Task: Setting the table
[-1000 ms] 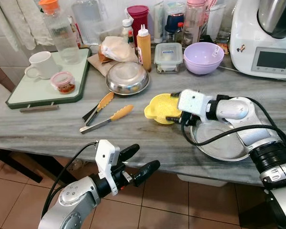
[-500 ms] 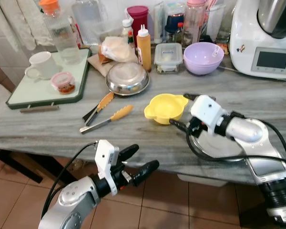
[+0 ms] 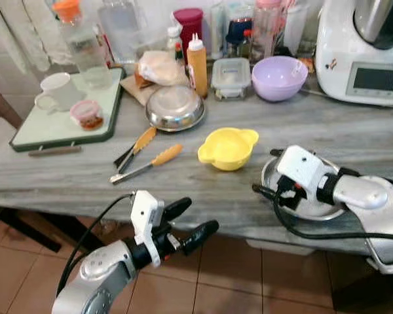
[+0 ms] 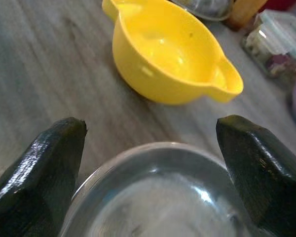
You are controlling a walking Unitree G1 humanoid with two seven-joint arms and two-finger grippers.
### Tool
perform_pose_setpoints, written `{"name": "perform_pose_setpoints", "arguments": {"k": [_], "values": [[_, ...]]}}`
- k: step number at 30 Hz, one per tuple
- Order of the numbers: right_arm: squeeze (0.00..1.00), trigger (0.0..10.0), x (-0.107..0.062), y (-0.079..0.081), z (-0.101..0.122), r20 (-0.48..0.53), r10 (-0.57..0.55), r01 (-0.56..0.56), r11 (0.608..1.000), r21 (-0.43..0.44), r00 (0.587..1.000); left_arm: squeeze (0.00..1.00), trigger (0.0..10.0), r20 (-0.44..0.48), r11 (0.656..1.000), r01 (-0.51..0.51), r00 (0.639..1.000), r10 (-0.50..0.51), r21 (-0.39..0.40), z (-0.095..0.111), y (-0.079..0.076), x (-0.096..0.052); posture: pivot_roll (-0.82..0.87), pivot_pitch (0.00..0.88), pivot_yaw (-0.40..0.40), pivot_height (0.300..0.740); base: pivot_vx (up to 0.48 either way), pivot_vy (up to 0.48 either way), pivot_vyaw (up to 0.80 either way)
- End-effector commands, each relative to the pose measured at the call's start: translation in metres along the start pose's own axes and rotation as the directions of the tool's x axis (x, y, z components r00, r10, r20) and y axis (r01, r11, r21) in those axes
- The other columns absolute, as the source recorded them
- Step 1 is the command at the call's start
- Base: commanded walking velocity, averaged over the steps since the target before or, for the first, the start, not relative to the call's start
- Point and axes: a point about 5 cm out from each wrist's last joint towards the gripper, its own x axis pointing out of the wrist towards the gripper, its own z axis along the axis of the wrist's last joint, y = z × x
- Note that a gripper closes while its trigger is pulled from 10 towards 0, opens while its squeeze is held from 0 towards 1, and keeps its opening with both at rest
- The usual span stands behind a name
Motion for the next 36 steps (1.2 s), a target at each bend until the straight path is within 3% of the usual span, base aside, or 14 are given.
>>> {"name": "perform_pose_setpoints", "arguments": {"k": [1, 16, 21, 25, 28, 36], "values": [[1.0, 10.0, -0.002, 0.005, 0.006, 0.008, 0.033, -0.033, 0.999, -0.01, 0.999, 0.0, 10.0, -0.016, 1.0, -0.003, 1.0, 0.003, 0.001, -0.001, 0.002, -0.003, -0.22, 0.109, 0.138, 0.74, 0.0, 0.0, 0.0], [1.0, 10.0, -0.017, 0.0, -0.009, -0.134, 0.022, -0.018, 0.999, 0.031, 0.991, 0.0, 10.0, -0.02, 1.0, 0.01, 1.0, -0.01, -0.009, -0.001, 0.001, -0.001, -0.23, 0.118, 0.152, 0.74, 0.0, 0.0, 0.0], [1.0, 10.0, -0.018, 0.014, -0.026, -0.209, 0.082, -0.069, 0.995, 0.066, 0.974, 0.0, 10.0, -0.023, 1.0, 0.014, 1.0, -0.015, -0.011, -0.001, 0.001, 0.001, -0.24, 0.12, 0.154, 0.74, 0.0, 0.0, 0.0], [1.0, 10.0, -0.016, 0.014, -0.023, -0.173, 0.054, -0.046, 0.998, 0.051, 0.983, 0.0, 10.0, -0.023, 1.0, 0.013, 1.0, -0.013, -0.01, -0.001, 0.0, 0.001, -0.24, 0.124, 0.155, 0.74, 0.0, 0.0, 0.0], [1.0, 10.0, -0.013, 0.001, -0.01, -0.085, -0.034, 0.04, 0.996, 0.077, 0.996, 0.0, 10.0, -0.023, 1.0, 0.01, 1.0, -0.01, -0.011, -0.001, 0.001, 0.0, -0.24, 0.123, 0.158, 0.74, 0.0, 0.0, 0.0], [1.0, 10.0, -0.018, -0.019, -0.001, -0.024, -0.139, 0.141, 0.983, 0.114, 0.99, 0.0, 10.0, -0.028, 1.0, 0.011, 1.0, -0.011, -0.003, 0.0, 0.001, 0.0, -0.24, 0.12, 0.161, 0.74, 0.0, 0.0, 0.0]]}}
